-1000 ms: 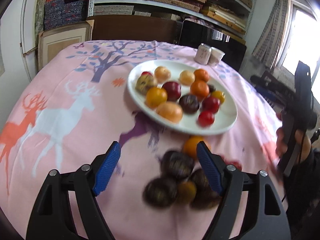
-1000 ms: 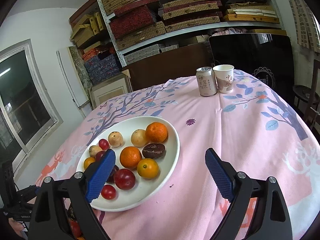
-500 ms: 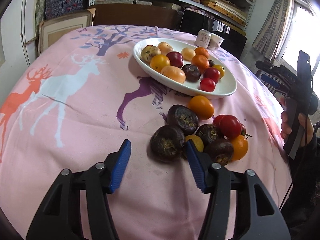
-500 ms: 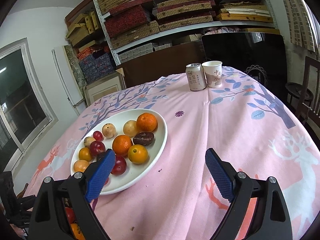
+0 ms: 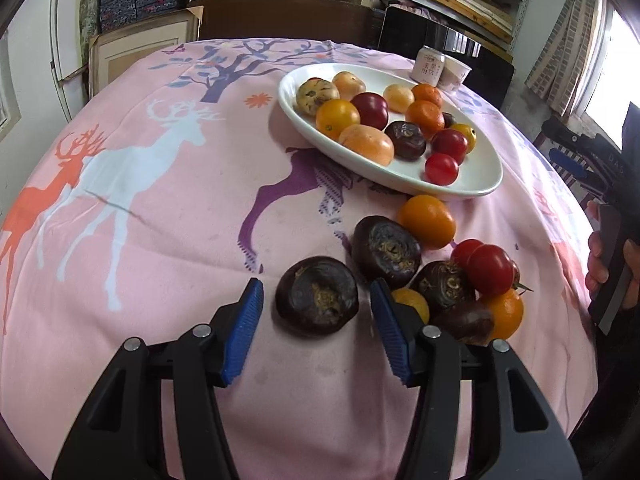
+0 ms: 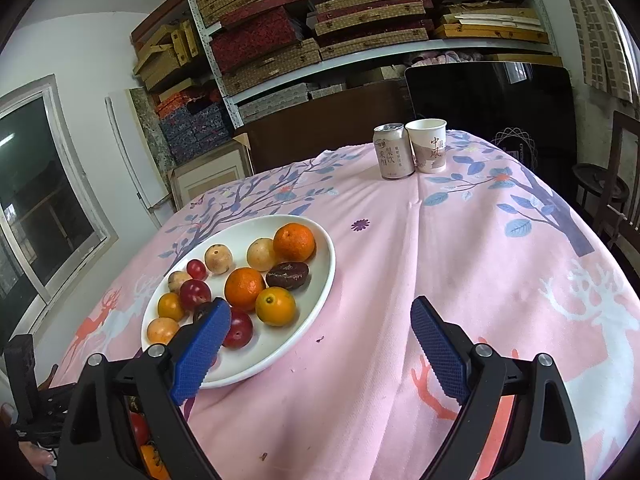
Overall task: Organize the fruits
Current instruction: 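Grasp a dark purple round fruit with the left tool while the right tool grasps a tangerine, then carry both fruits over the white plate and open both tools, then grasp another dark purple fruit with the left tool while the right tool grasps a red tomato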
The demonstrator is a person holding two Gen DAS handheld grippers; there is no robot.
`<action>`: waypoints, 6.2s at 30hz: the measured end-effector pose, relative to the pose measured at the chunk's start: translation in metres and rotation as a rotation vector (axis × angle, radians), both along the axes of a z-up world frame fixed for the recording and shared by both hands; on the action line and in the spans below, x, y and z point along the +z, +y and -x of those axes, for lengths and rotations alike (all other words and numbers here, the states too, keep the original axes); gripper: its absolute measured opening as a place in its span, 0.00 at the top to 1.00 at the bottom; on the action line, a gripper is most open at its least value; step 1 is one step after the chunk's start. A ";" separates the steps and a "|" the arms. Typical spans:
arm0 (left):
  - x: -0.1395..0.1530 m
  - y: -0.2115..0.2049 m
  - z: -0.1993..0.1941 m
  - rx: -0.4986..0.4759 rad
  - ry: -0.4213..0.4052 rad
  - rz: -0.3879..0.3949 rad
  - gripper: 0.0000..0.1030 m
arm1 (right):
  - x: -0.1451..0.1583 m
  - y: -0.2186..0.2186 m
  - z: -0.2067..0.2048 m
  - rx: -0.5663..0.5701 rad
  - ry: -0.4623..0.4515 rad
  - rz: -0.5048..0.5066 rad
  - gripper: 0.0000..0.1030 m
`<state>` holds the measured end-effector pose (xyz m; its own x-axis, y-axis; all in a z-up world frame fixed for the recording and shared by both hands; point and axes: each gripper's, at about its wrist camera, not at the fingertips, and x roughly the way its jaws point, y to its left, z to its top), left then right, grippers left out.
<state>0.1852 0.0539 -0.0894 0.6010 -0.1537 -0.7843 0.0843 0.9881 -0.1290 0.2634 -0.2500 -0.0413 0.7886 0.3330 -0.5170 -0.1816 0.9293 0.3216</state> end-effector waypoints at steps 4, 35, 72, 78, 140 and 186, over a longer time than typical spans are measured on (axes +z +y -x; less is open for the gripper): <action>0.000 -0.001 0.001 -0.017 -0.002 0.018 0.62 | -0.001 0.000 -0.002 0.000 0.006 0.010 0.11; 0.007 0.018 0.010 0.028 -0.069 0.137 0.62 | -0.033 0.135 0.095 0.529 0.218 0.200 0.55; 0.000 -0.020 0.021 -0.067 -0.043 -0.121 0.62 | -0.043 0.121 0.096 0.479 0.214 0.186 0.63; -0.002 -0.018 0.018 -0.065 -0.025 -0.115 0.62 | -0.044 0.122 0.095 0.472 0.222 0.202 0.56; 0.067 -0.045 -0.014 -0.205 -0.179 -0.006 0.24 | 0.020 0.059 0.020 0.216 0.017 0.028 0.16; 0.012 -0.070 0.050 -0.212 -0.132 -0.053 0.61 | -0.023 0.033 0.084 0.243 0.090 -0.036 0.09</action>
